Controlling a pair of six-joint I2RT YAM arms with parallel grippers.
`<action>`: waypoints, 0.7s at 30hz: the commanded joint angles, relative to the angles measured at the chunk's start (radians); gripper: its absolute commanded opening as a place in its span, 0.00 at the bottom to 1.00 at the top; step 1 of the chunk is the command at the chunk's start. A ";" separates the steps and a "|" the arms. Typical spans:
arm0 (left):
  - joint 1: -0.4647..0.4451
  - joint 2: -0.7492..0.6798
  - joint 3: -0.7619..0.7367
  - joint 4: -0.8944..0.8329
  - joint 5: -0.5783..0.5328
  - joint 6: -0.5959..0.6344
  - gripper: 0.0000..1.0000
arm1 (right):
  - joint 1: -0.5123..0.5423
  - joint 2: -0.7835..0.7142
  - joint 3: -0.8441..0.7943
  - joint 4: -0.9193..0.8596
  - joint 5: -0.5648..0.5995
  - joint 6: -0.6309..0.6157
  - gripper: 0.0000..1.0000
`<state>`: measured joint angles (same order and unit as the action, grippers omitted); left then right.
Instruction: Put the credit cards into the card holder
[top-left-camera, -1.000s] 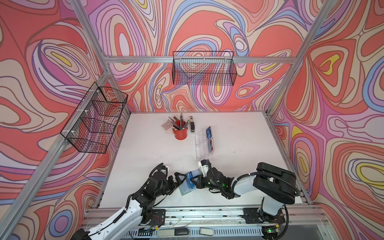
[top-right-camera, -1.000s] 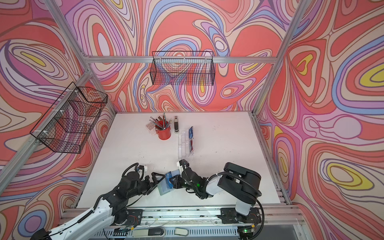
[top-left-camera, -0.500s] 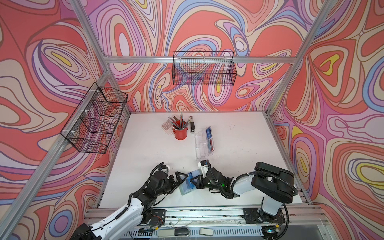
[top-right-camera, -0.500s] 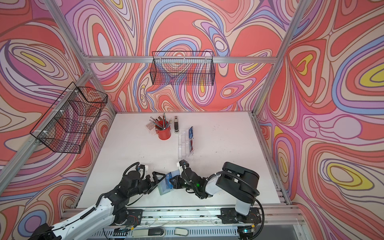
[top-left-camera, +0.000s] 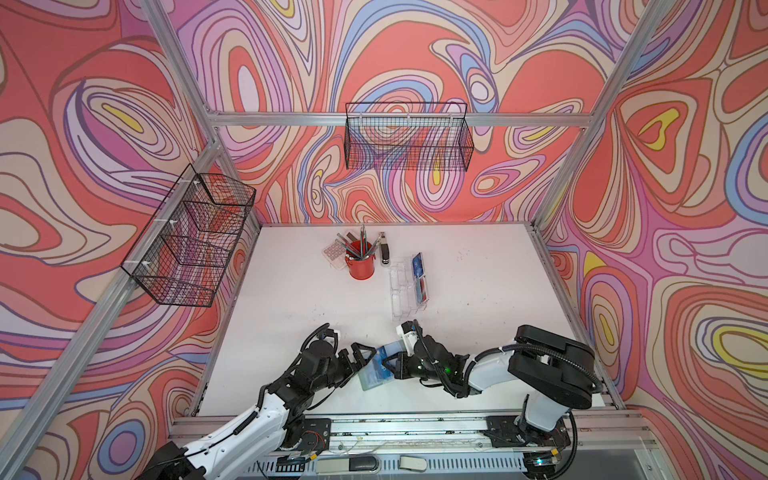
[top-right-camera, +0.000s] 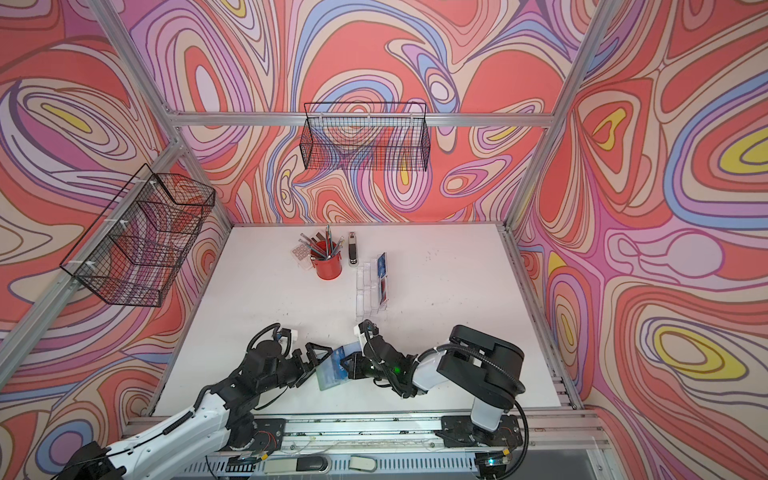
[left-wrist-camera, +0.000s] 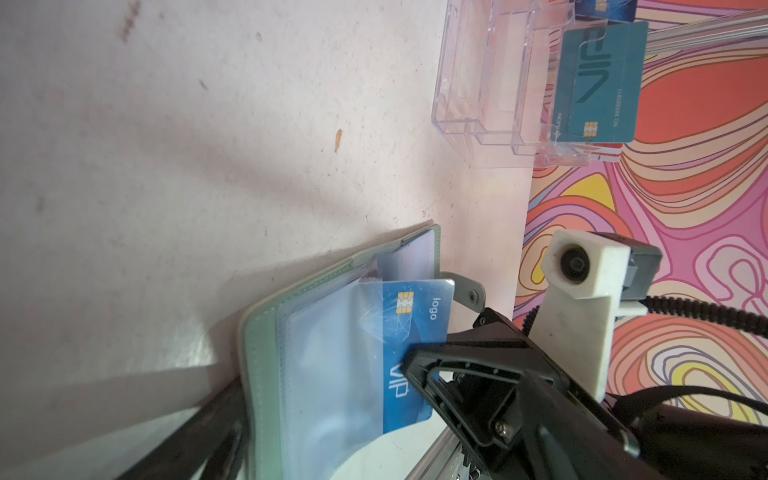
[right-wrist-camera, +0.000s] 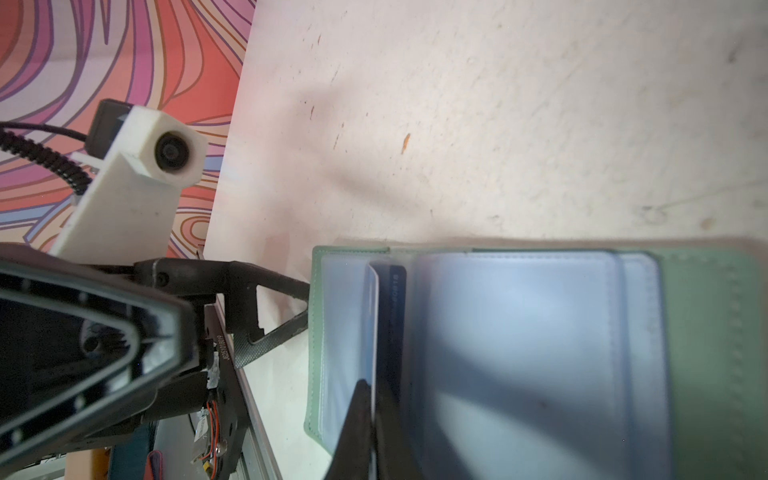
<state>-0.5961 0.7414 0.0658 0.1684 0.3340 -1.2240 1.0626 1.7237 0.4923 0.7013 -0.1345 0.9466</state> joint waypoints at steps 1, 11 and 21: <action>-0.004 0.019 -0.006 -0.073 -0.004 0.006 1.00 | 0.003 -0.008 0.008 -0.105 0.019 -0.039 0.00; -0.007 0.023 -0.001 -0.077 0.002 0.011 1.00 | 0.003 0.057 -0.005 0.007 -0.048 -0.005 0.00; -0.011 0.039 -0.003 -0.062 -0.006 0.009 1.00 | 0.005 0.048 0.024 -0.106 0.024 -0.029 0.11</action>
<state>-0.5980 0.7574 0.0704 0.1768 0.3370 -1.2240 1.0618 1.7748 0.5140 0.7265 -0.1581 0.9360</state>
